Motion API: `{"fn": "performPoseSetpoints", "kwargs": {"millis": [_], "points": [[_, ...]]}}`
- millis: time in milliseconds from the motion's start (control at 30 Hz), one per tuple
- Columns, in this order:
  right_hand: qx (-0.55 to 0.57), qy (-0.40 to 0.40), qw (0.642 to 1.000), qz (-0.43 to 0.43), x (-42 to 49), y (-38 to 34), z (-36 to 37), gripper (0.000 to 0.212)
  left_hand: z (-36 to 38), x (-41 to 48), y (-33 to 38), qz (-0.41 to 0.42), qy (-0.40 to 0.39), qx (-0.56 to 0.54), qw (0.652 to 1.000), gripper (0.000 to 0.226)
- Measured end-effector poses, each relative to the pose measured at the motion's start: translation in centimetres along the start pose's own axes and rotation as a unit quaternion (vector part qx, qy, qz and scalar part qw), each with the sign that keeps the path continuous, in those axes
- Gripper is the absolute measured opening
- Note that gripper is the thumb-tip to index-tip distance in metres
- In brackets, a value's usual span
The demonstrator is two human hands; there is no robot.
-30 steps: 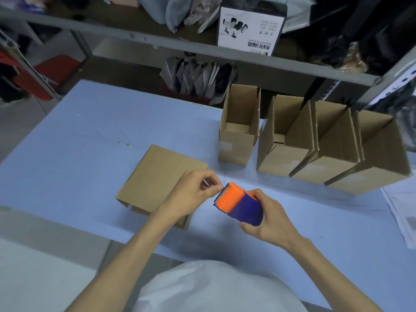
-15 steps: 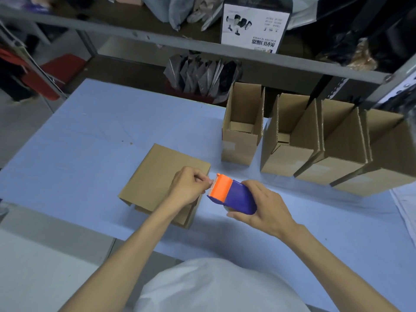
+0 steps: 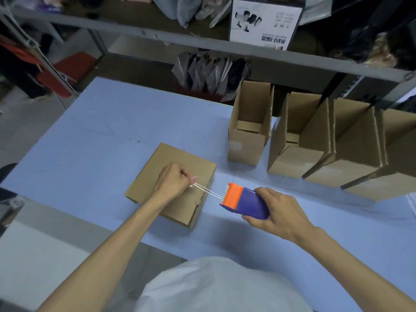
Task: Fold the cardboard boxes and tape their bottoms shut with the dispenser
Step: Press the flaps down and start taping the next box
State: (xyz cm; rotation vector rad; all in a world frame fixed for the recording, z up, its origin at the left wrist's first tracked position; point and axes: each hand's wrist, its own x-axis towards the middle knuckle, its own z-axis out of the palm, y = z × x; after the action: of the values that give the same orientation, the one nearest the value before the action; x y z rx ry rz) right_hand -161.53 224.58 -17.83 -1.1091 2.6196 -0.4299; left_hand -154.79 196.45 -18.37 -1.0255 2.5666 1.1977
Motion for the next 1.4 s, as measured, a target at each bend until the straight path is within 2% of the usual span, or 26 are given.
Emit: {"fn": "performPoseSetpoints", "kwargs": {"millis": [133, 400, 567, 733, 1000, 1200, 1267, 1367, 1400], "points": [[-0.003, -0.008, 1.000, -0.002, 0.9, -0.3, 0.1, 0.060, 0.0, 0.5, 0.0, 0.027, -0.016, -0.035, 0.999, 0.018], [-0.018, 0.009, 0.999, -0.024, 2.2, 0.2, -0.2, 0.068, 0.8, 0.4, -0.2, 0.035, -0.006, -0.034, 0.999, 0.008], [-0.002, 0.005, 1.000, -0.017, 2.4, 0.4, 0.1, 0.068, 1.3, 0.5, -0.3, 0.052, -0.002, -0.026, 0.998, 0.016], [0.003, 0.004, 1.000, -0.021, 2.5, 0.5, 0.4, 0.070, 1.4, 0.6, -0.5, 0.054, 0.001, -0.018, 0.998, 0.010], [-0.001, -0.024, 1.000, -0.016, 2.9, 0.6, 1.3, 0.072, 1.9, 0.5, -0.8, 0.074, 0.023, 0.047, 0.996, 0.011], [-0.027, -0.041, 0.999, -0.016, 3.1, 0.5, 1.6, 0.070, 2.2, -0.2, -1.1, 0.150, 0.032, 0.110, 0.982, 0.013], [-0.048, -0.048, 0.998, -0.018, 3.3, 0.4, 1.6, 0.068, 1.9, -0.3, -0.9, 0.155, 0.030, 0.147, 0.976, 0.021], [-0.076, -0.060, 0.995, -0.024, 3.7, -0.1, 1.6, 0.066, 1.1, -0.2, -0.5, 0.103, 0.034, 0.205, 0.973, 0.057], [-0.078, -0.069, 0.994, -0.023, 3.9, -0.3, 1.7, 0.065, 0.8, -0.1, -0.5, 0.092, 0.034, 0.215, 0.972, 0.063]]}}
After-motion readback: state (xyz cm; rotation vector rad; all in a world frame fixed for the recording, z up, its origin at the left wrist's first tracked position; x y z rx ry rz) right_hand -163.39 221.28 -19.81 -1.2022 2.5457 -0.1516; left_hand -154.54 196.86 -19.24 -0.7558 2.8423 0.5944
